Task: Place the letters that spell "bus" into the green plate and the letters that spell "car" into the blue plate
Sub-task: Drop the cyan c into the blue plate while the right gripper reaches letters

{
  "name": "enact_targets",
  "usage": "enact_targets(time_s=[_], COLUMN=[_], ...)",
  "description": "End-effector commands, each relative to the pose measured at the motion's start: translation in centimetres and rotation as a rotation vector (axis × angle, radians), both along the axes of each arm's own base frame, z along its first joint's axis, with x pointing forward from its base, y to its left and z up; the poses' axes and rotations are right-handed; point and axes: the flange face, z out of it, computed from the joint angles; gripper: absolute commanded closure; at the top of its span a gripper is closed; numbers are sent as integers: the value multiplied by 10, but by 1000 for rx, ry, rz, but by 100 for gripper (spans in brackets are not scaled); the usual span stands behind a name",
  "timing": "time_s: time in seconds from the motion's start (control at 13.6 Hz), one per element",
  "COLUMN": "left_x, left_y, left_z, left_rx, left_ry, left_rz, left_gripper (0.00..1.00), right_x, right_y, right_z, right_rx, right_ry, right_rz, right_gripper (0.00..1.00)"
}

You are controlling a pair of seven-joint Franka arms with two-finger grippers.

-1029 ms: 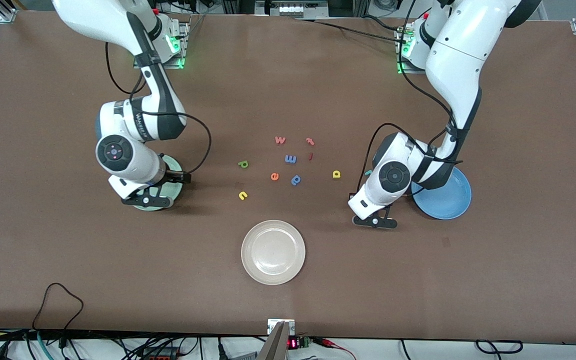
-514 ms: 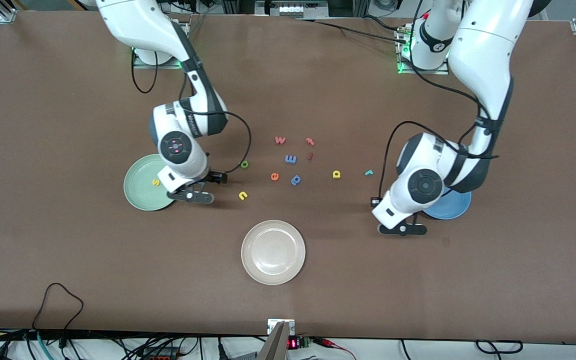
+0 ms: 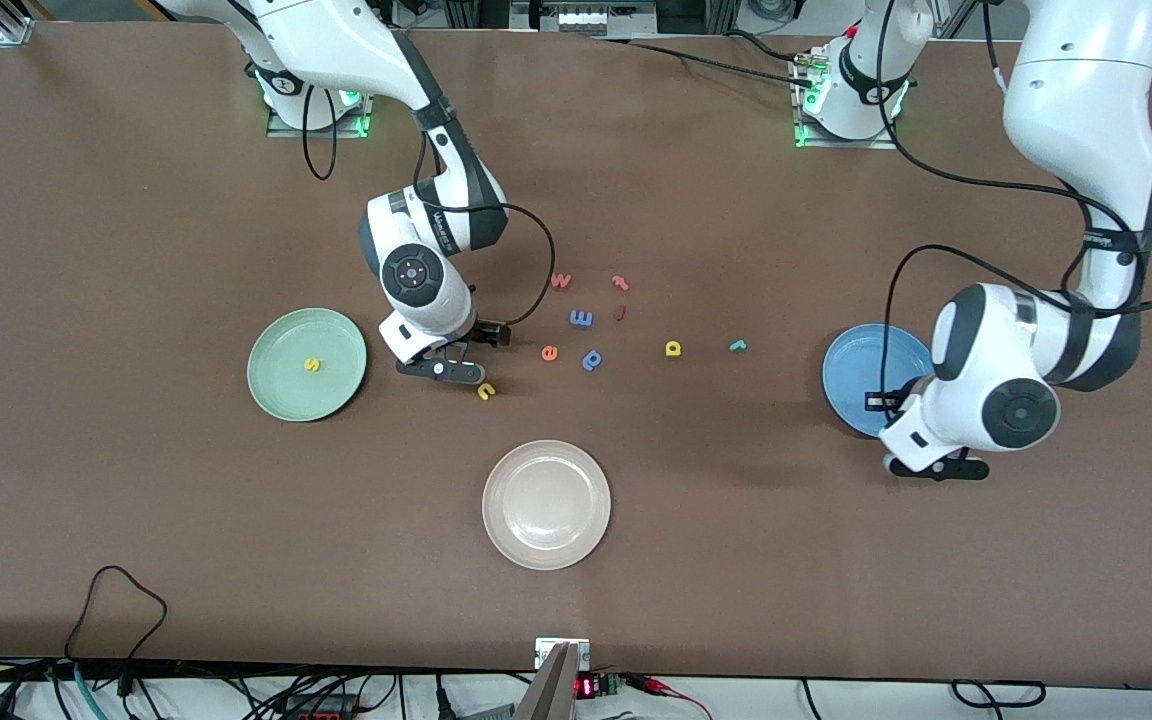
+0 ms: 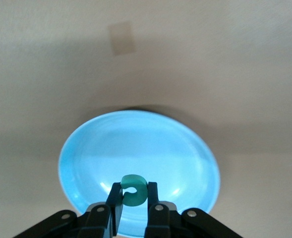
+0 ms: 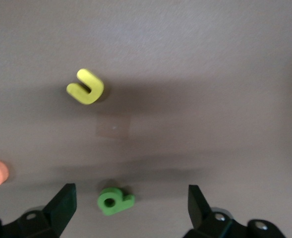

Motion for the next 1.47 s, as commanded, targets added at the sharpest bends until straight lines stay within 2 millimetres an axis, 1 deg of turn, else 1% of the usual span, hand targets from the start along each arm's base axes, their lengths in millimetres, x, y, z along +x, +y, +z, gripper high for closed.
enact_targets(time_s=[0.0, 0.07, 0.22, 0.29, 0.37, 0.44, 0.51, 0.59, 0.66, 0.81, 0.88, 0.96, 1.03, 1.1, 1.18, 1.25, 1.32, 1.4], left_x=[-22, -26, -32, -35, -40, -42, -42, -41, -41, -38, -37, -33, -28, -29, -32, -36, -40, -45], left_y=[-9, -8, -10, -10, 1, 0, -3, -2, -3, -5, -7, -14, -31, -47, -68, -94, -117, -142], left_z=[-5, -10, -17, -26, -37, -37, -34, -35, -33, -27, -20, -6, 8, 17, 24, 27, 28, 25], left_rx=[12, 13, 12, 6, -3, -2, -1, -2, -3, -3, -3, -8, -25, -43, -52, -64, -70, -85], left_ry=[38, 52, 65, 49, 27, 22, 19, 19, 16, 9, 11, -10, -29, -8, 6, 1, -16, -42], left_rz=[-48, -47, -51, -53, -40, -35, -31, -31, -32, -35, -39, -49, -65, -78, -88, -87, -63, -36], left_gripper=[87, 87, 87, 87, 87, 74, 51, 15, 0, 0, 0, 0, 0, 0, 0, 0, 0, 0], right_x=[-10, -14, -20, -24, -26, -26, -27, -27, -26, -24, -23, -24, -24, -24, -25, -27, -28, -26], right_y=[17, 20, 27, 32, 34, 34, 34, 33, 32, 29, 29, 29, 28, 27, 29, 31, 32, 31], right_z=[-15, -23, -33, -35, -37, -37, -38, -38, -38, -39, -39, -42, -43, -44, -44, -44, -43, -36], right_rx=[7, 0, 15, 17, 14, 14, 12, 11, 12, 11, 11, 7, 6, 5, 4, 4, 3, 13], right_ry=[4, 2, 8, 11, 15, 16, 19, 22, 22, 18, 16, 18, 19, 20, 22, 23, 26, 24], right_rz=[-5, 3, -11, -8, -3, -3, 0, -1, -1, -7, -8, -8, -7, -8, -5, 1, 6, 19], right_gripper=[6, 10, 14, 17, 20, 24, 25, 29, 32, 40, 45, 51, 60, 68, 72, 76, 77, 80])
